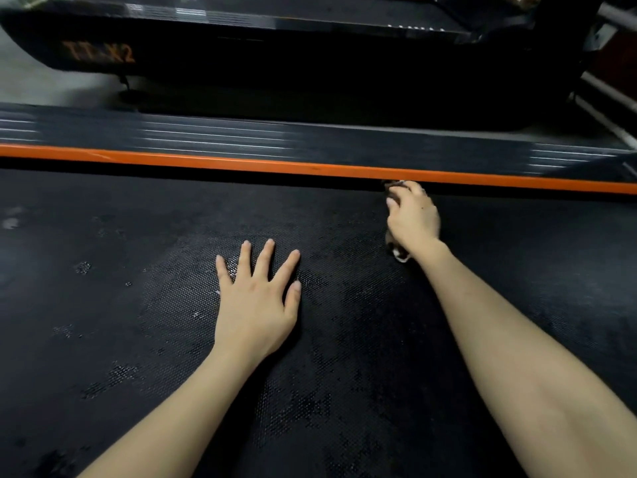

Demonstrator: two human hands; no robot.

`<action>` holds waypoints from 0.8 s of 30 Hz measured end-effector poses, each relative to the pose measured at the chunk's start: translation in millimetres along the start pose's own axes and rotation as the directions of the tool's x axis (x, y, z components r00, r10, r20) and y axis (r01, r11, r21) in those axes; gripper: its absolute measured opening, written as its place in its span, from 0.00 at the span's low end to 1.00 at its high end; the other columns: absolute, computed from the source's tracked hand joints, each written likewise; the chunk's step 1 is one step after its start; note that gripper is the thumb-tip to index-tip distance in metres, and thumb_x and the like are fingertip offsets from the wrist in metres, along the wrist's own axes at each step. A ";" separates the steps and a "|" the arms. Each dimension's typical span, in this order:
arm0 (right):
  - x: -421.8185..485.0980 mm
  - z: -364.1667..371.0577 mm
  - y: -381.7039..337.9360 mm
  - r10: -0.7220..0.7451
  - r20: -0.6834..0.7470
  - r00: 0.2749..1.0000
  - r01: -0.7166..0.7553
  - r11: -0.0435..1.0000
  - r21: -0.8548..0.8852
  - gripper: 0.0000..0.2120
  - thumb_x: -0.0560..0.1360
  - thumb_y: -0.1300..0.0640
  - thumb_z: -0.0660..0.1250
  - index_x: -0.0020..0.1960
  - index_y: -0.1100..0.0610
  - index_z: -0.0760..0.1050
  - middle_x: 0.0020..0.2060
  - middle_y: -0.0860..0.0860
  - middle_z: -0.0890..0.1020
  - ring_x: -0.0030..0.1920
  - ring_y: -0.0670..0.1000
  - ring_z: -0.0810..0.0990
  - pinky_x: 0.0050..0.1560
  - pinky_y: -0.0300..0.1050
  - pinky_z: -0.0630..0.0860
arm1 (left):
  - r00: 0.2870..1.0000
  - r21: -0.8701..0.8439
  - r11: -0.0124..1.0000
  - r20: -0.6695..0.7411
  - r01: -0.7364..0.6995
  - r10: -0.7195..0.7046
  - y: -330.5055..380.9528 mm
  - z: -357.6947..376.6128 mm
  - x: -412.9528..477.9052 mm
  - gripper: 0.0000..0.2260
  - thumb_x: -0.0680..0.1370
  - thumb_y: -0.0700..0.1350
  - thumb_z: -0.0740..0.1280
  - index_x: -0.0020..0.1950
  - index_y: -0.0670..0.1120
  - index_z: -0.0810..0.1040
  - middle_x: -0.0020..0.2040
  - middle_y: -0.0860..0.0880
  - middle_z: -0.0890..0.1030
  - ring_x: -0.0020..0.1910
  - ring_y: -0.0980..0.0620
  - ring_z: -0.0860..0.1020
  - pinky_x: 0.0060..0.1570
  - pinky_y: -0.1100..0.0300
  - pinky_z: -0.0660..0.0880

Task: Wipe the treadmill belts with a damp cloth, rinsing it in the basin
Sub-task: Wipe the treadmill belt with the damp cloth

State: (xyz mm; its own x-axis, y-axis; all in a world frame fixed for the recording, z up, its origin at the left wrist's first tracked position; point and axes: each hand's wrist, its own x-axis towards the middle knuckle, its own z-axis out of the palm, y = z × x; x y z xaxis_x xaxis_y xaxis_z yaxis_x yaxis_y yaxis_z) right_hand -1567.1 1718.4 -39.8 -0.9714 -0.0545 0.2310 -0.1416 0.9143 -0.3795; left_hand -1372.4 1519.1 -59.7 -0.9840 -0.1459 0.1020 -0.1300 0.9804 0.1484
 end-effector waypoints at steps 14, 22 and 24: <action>-25.5 6.2 -56.9 -0.191 0.184 0.964 0.204 0.978 -0.052 0.18 0.80 0.52 0.57 0.69 0.53 0.68 0.75 0.50 0.59 0.68 0.60 0.64 0.67 0.53 0.64 | 1.000 0.001 1.000 0.000 0.004 -0.004 0.4 0.8 0.7 0.27 0.77 0.60 0.43 0.74 0.58 0.64 0.75 0.45 0.64 0.75 0.38 0.57 0.70 0.33 0.49; -140.9 -17.9 -44.0 -0.528 0.263 0.807 0.526 0.846 0.084 0.22 0.76 0.44 0.55 0.63 0.51 0.76 0.70 0.53 0.69 0.66 0.64 0.69 0.69 0.60 0.63 | 1.000 -0.015 1.000 -0.002 0.008 -0.008 0.7 -0.7 0.0 0.28 0.76 0.61 0.42 0.74 0.58 0.62 0.76 0.46 0.62 0.75 0.38 0.55 0.71 0.34 0.47; -142.9 -26.1 -31.4 -0.541 0.290 0.789 0.543 0.836 0.081 0.23 0.76 0.41 0.54 0.65 0.48 0.74 0.71 0.51 0.68 0.69 0.61 0.67 0.71 0.58 0.60 | 1.000 -0.011 1.000 -0.005 0.015 -0.016 0.4 0.5 0.0 0.29 0.76 0.61 0.41 0.75 0.59 0.61 0.76 0.46 0.61 0.75 0.39 0.54 0.71 0.34 0.47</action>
State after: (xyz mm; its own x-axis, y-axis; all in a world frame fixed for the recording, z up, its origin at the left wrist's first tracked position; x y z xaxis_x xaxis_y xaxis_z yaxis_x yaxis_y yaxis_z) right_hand -1418.9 1708.0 -37.5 -0.7454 -0.6543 0.1277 -0.6614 0.7019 -0.2643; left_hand -1372.6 1519.6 -60.1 -0.9813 -0.1618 0.1047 -0.1438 0.9765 0.1606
